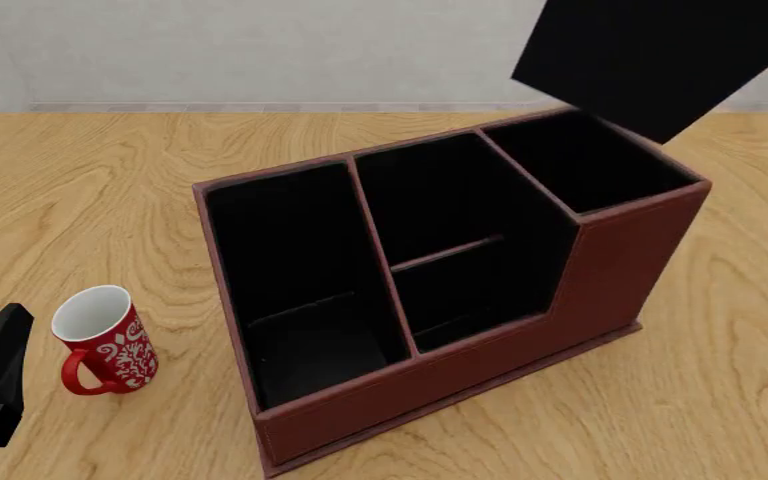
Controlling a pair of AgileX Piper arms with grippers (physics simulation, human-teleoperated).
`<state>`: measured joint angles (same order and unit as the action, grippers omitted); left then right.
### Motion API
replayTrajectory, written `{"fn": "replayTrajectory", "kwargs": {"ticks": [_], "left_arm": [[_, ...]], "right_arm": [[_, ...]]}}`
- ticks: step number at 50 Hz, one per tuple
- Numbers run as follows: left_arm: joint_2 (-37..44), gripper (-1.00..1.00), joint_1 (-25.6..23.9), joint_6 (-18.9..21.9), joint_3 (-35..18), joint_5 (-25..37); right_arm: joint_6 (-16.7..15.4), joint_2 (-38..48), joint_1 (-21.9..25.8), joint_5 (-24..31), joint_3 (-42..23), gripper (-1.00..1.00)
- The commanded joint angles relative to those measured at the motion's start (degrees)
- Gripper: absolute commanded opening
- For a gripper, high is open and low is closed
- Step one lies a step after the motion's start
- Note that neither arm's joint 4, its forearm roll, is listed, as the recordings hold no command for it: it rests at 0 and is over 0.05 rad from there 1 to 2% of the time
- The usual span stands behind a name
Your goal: Pick up the book and place it in the right compartment of the caddy.
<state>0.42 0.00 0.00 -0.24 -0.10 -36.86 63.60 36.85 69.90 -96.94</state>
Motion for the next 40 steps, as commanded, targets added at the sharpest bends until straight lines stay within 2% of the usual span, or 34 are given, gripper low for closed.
{"fn": "replayTrajectory", "kwargs": {"ticks": [1, 5, 21, 32, 40], "left_arm": [[0.00, 1.00, 0.00, 0.00, 0.00, 0.00], [0.00, 1.00, 0.00, 0.00, 0.00, 0.00], [0.00, 1.00, 0.00, 0.00, 0.00, 0.00], [0.00, 1.00, 0.00, 0.00, 0.00, 0.00], [0.00, 1.00, 0.00, 0.00, 0.00, 0.00]], "right_arm": [[0.73, 0.66, -3.09, -0.05, -0.92, -1.00], [-0.53, 0.57, -5.01, -0.30, -0.17, -1.00], [0.37, 2.23, -8.39, -1.95, -0.34, -1.00], [1.04, 3.38, -8.94, -3.09, 0.45, -1.00], [1.68, 4.35, -10.64, -5.41, 2.71, -1.00]]}}
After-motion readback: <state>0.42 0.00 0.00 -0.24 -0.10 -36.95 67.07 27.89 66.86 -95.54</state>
